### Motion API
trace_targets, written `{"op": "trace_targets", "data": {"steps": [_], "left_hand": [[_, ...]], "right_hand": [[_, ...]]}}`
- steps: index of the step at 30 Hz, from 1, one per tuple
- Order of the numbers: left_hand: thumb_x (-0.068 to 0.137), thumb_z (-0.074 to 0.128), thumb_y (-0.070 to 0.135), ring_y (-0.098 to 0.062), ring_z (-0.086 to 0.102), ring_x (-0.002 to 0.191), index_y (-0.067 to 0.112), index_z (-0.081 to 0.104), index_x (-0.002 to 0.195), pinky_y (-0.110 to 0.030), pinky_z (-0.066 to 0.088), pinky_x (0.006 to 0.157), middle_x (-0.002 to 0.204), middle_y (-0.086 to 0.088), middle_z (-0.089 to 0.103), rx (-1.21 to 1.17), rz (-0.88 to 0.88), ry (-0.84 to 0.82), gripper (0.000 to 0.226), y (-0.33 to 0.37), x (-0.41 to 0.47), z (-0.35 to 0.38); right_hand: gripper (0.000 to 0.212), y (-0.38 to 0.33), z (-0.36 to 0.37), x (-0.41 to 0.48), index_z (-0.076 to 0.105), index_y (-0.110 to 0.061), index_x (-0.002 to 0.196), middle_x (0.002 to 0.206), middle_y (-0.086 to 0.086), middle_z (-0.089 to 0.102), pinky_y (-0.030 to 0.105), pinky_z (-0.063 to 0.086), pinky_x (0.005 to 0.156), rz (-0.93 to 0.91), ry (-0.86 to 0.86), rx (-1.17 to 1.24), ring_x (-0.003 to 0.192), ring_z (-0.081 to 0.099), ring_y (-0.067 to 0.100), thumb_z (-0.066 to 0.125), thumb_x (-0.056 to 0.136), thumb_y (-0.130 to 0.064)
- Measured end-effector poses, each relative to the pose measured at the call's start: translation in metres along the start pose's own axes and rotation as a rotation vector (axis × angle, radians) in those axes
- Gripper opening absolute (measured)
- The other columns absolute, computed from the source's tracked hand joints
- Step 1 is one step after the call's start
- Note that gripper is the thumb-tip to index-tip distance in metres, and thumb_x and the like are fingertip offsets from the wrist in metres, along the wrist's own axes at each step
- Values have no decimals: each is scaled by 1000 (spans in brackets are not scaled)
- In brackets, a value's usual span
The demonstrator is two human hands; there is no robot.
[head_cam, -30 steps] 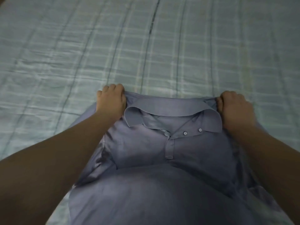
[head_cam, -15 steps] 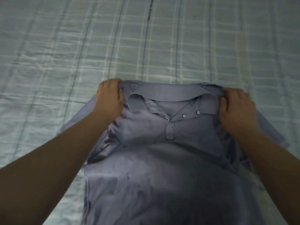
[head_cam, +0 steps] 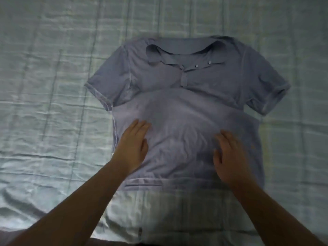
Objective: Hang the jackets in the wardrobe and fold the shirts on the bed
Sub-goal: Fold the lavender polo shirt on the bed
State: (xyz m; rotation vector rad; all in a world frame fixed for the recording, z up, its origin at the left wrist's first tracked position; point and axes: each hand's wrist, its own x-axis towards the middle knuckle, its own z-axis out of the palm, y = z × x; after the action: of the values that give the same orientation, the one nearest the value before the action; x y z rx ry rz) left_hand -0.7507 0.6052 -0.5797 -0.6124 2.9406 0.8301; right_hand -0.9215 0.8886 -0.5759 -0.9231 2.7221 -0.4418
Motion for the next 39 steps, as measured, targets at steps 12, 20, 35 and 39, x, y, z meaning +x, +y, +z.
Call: {"op": "trace_targets", "data": {"steps": [12,20,35,39], "left_hand": [[94,47,44,-37,36,141,23,40,150,-58,30,113,153,-11,42,312,77,-186,60,-29,-142,33],[102,31,36,-24,28,148,24,22,157,-48,25,120,159,-3,35,330,102,-208,57,-43,-167,35],[73,56,-25,-25,57,127,19,49,145,-40,48,103,143,-4,55,144,55,-60,84,-42,-186,-9],[70,58,-26,-27,60,123,15,52,141,-41,49,103,138,-7,60,117,54,-62,82,-47,-215,-21]], "right_hand": [[74,54,11,-117,35,-12,150,153,17,37,61,25,113,40,-163,-162,137,38,38,48,78,-21],[81,80,18,-124,25,-11,155,157,21,28,62,31,111,71,-190,-175,142,26,44,52,79,-8],[56,81,-34,-143,65,-10,127,124,16,67,51,39,107,-13,24,-221,106,66,35,52,76,9],[69,81,-46,-191,64,-8,129,129,19,63,51,45,102,-16,2,-98,116,61,39,61,68,24]]}}
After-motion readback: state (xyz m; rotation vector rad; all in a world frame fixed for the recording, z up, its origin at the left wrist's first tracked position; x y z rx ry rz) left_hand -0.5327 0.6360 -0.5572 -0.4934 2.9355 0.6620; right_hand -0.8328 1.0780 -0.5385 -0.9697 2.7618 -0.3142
